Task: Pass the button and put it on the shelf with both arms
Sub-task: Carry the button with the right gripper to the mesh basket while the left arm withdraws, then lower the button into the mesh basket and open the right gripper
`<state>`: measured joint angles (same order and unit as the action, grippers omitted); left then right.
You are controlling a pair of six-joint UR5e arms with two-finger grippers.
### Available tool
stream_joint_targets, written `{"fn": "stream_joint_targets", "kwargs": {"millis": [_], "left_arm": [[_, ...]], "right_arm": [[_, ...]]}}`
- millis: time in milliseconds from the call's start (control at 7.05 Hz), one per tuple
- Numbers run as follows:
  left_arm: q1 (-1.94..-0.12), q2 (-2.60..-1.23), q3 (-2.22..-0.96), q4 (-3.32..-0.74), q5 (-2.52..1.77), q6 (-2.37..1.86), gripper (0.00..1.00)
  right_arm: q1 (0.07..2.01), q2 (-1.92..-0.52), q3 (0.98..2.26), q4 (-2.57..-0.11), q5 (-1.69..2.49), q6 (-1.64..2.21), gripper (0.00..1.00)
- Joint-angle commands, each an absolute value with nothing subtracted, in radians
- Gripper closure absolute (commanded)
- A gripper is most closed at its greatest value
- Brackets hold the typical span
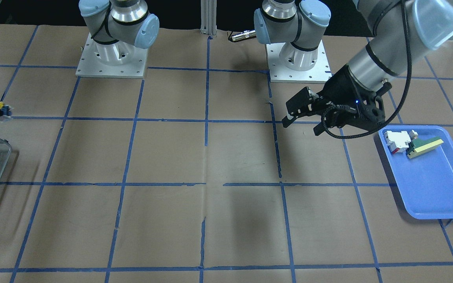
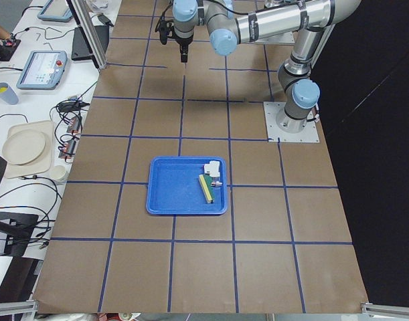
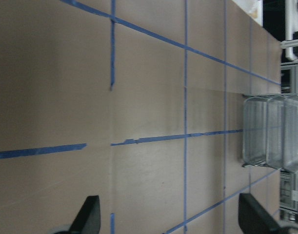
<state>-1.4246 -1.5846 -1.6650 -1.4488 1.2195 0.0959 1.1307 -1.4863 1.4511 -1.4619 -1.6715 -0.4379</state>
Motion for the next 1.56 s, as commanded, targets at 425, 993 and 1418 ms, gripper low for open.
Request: {"fn": "stream_joint_targets", "kwargs": {"millis": [425, 993, 1418], "left_arm": [[-1.508, -1.588, -1.432, -1.756, 1.512, 0.018, 0.0], [-1.506, -1.586, -1.442, -1.671, 1.6, 0.018, 0.0], [-1.508, -1.586, -1.456, -1.669, 1.636, 0.015, 0.0]], "right_arm": [[0.993, -1.335, 1.471, -1.819, -1.763, -0.657, 1.0], [0.991, -1.259, 1.473, -1.893, -1.769, -0.643, 0.95], [0.982, -1.247, 1.473, -1.891, -1.773, -0.64, 0.37]]}}
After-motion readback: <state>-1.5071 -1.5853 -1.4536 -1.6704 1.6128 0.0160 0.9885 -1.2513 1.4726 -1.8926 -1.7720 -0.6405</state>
